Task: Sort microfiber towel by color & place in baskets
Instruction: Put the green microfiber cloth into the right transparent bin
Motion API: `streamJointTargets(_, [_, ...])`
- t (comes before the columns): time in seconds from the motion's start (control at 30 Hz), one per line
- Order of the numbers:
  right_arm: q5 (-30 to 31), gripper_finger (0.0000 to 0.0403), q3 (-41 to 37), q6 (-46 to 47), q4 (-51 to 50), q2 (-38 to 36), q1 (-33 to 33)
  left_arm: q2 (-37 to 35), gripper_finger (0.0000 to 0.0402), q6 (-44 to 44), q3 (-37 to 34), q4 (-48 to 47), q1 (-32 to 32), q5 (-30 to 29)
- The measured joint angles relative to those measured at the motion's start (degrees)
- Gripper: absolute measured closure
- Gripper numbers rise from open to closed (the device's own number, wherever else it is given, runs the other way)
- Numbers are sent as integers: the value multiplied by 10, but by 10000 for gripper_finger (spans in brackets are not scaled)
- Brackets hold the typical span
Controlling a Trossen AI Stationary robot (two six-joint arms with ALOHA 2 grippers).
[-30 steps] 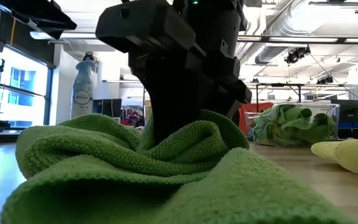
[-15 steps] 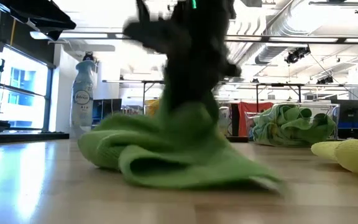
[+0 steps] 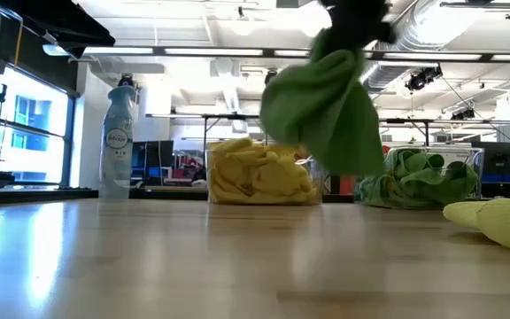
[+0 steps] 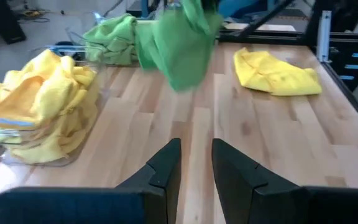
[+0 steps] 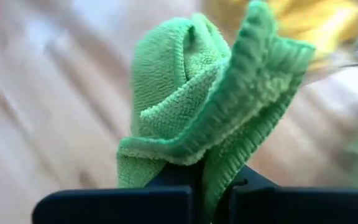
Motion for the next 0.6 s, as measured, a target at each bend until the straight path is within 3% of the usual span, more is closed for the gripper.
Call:
streamJointTargets(0.17, [60,402,-96,0,10,-175,-47,0,326,0,0,17,0,-48])
streamJointTargets(0.33, [137,402,-131,-21,2,-316,-106,0,326,1,0,44,2,-122])
streamJointTargets(0.47, [166,402,-134,-27,-43,-366,-180,0,326,-17,0,43,14,-187])
streamJointTargets(0.6, [143,402,-134,-50,-86,-361,-269,0,326,-30,0,43,31,-210])
